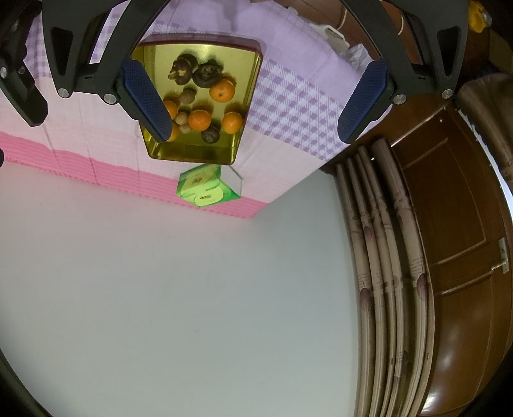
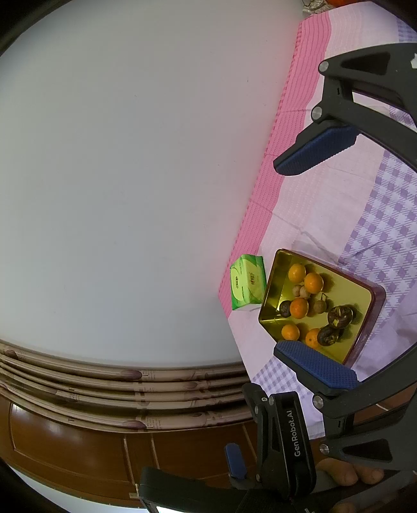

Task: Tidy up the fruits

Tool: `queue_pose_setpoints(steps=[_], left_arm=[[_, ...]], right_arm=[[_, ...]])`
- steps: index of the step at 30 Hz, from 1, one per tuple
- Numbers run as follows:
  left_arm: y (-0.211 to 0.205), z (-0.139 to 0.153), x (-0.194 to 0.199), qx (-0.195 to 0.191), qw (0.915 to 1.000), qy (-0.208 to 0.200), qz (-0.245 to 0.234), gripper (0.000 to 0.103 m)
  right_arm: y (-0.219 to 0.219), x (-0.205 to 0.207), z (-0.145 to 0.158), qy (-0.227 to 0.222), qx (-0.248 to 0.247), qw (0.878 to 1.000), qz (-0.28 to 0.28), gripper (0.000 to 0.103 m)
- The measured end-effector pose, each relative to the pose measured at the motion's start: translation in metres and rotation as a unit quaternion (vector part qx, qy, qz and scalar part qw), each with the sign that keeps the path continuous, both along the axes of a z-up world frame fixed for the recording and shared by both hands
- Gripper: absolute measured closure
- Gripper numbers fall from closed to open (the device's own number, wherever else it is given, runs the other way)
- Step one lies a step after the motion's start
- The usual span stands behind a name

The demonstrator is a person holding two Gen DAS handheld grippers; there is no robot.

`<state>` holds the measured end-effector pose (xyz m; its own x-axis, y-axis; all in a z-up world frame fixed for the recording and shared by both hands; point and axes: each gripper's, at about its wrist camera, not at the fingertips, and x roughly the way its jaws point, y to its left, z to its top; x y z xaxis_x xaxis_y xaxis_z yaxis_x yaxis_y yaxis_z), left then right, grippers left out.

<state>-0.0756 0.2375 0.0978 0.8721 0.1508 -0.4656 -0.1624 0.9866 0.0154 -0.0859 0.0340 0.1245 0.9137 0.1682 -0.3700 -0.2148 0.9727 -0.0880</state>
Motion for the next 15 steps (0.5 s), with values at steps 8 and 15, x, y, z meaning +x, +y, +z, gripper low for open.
queue_pose_setpoints(steps=[8,15], left_arm=[[0.0003,0.0005,0.0010,-0.001,1.0000,0.000,-0.001,0.000],[0.0008,0.0003,0.0014,-0.001,1.0000,0.002,-0.001,0.000]], right_arm=[[0.0000,0.0001,-0.0003,0.001,0.000,1.000,0.000,0.001],[-0.0006,0.0002,-0.0012,0.003,0.000,1.000,0.000,0.001]])
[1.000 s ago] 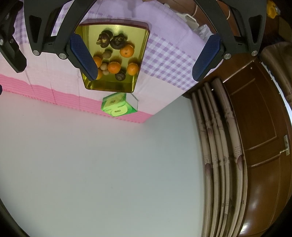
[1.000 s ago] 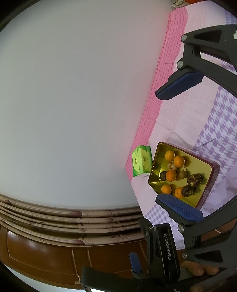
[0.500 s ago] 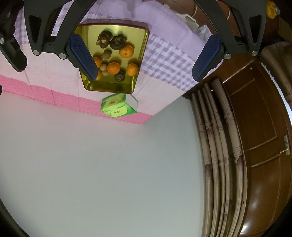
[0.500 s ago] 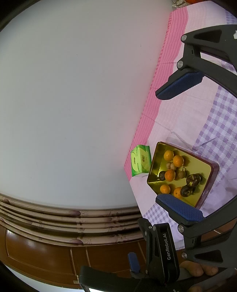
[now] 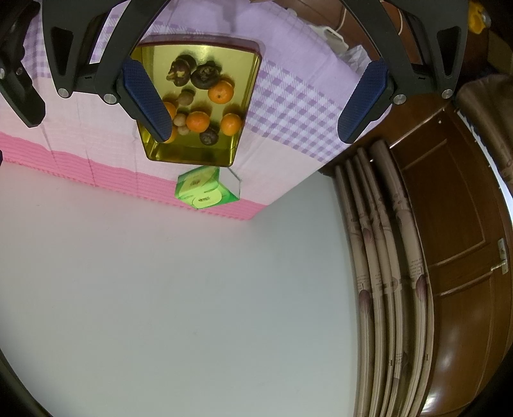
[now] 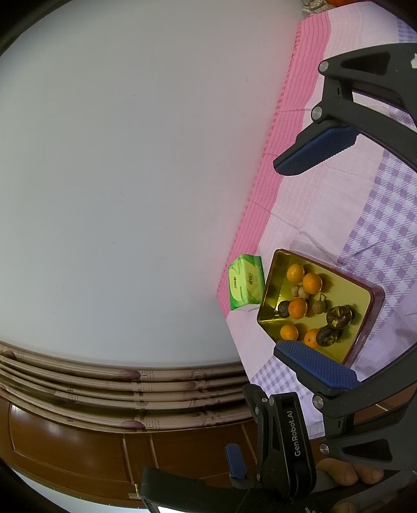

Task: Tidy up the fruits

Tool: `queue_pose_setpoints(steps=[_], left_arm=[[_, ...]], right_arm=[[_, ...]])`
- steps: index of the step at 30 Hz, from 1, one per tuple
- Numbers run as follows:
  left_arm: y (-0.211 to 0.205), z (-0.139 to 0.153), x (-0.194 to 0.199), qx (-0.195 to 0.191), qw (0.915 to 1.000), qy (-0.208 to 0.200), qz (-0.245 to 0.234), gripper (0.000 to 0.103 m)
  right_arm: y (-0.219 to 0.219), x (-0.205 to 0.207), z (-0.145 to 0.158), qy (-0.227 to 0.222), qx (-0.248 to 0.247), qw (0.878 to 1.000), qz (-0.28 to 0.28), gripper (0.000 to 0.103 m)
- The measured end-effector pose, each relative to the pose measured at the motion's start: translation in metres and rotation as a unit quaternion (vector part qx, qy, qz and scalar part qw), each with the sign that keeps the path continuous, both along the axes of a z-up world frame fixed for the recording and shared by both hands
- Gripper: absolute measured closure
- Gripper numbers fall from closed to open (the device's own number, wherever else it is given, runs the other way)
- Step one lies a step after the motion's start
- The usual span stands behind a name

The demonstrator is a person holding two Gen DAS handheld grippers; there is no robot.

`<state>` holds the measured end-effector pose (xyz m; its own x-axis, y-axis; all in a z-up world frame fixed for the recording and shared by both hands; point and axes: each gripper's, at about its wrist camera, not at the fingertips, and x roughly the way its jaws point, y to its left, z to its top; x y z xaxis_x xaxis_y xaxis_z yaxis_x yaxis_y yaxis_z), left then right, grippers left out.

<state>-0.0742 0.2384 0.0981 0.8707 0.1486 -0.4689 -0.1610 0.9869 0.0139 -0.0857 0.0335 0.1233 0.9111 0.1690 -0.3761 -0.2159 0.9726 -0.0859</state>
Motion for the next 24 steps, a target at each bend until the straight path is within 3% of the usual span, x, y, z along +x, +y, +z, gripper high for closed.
queue_pose_setpoints(steps=[8,12,18,24], left_arm=[[0.001,-0.002,0.000,0.001,1.0000,0.004,-0.001,0.000],[0.000,-0.008,-0.003,0.010,0.9999,0.011,0.000,0.000],[-0.003,-0.011,-0.005,0.018,0.9994,0.029,0.003,0.000],[-0.011,-0.014,0.003,0.024,0.9979,0.059,-0.002,0.000]], right_arm=[[-0.001,0.003,-0.003,0.008,0.000,1.000,0.002,0.001],[-0.015,0.014,-0.013,0.038,0.023,0.999,0.004,0.001],[-0.082,0.055,-0.059,0.130,0.023,0.991,-0.037,0.001],[-0.187,0.093,-0.130,0.242,-0.030,0.961,-0.127,0.001]])
